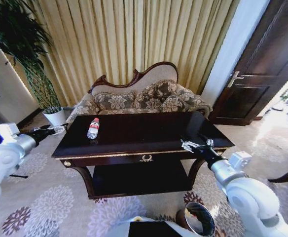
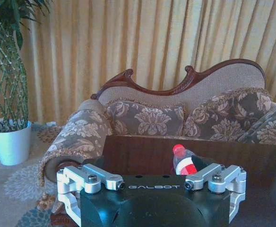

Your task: Move to the front of the table and place the trash on the table into the trash bin.

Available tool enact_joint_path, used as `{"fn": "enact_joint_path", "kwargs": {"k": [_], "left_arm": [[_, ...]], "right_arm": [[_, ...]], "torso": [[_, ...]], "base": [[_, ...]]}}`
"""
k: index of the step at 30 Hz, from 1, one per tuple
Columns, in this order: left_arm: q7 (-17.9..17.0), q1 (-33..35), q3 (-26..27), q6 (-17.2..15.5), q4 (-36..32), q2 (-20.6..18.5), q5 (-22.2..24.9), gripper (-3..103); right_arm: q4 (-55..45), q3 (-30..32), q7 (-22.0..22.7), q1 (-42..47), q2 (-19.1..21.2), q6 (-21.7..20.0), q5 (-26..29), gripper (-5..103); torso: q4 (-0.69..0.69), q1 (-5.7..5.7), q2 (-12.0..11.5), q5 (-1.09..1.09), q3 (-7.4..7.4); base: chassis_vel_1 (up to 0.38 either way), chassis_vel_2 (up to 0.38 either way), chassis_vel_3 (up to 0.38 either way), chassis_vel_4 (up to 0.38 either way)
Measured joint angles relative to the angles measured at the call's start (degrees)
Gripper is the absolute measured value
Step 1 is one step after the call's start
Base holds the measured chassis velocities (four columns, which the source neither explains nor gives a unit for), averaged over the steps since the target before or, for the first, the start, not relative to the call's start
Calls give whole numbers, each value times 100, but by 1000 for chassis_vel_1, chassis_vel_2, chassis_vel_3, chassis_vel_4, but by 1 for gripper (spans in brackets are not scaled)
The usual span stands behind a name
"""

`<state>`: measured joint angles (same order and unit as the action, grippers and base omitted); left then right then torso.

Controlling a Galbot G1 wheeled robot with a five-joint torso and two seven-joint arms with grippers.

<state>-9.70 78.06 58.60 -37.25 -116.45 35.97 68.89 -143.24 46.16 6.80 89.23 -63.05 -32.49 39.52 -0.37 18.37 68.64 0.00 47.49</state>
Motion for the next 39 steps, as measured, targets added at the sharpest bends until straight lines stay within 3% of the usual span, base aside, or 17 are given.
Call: {"fn": "enact_joint_path", "kwargs": {"k": [8,13,20,23,28,30,34,39], "left_arm": [[2,-164,-215,51,257,-87,-87,100],[82,-816,-1012,218,963,-307,-262,100],[-5,-1818,-1876,290,1337,-283,-315,100],[-679,-2527,-2358,-47,1296,-108,1,100],[-1143,-2887,-2733,-281,1372,-1,128,100],[-1589,-3170,-3059,-353,1543,89,303,100],[-1812,-3628,-3521,-361,1835,211,424,100],[-1803,-4108,-3977,-362,2009,336,489,100]], "right_arm": [[0,-84,0,40,-86,92,-114,100],[1,-77,0,179,-172,101,-178,100],[1,57,0,416,-315,112,-298,100],[1,242,0,514,-347,122,-312,100],[1,316,0,536,-362,127,-311,100],[1,279,0,541,-411,128,-323,100],[1,220,0,568,-461,128,-390,100],[1,236,0,600,-469,128,-418,100]], "torso": [[1,-2,2,0,-1],[-2,1,-1,-1,1],[-2,1,-1,0,1],[-4,0,0,2,0],[1,1,-1,2,0],[1,0,-1,0,0],[1,0,-1,0,1],[-2,0,-1,0,1]], "base": [[54,-54,-55,54],[0,0,0,0],[0,0,0,0],[0,0,0,0],[0,0,0,0],[0,0,0,0],[0,0,0,0],[0,0,0,0]]}}
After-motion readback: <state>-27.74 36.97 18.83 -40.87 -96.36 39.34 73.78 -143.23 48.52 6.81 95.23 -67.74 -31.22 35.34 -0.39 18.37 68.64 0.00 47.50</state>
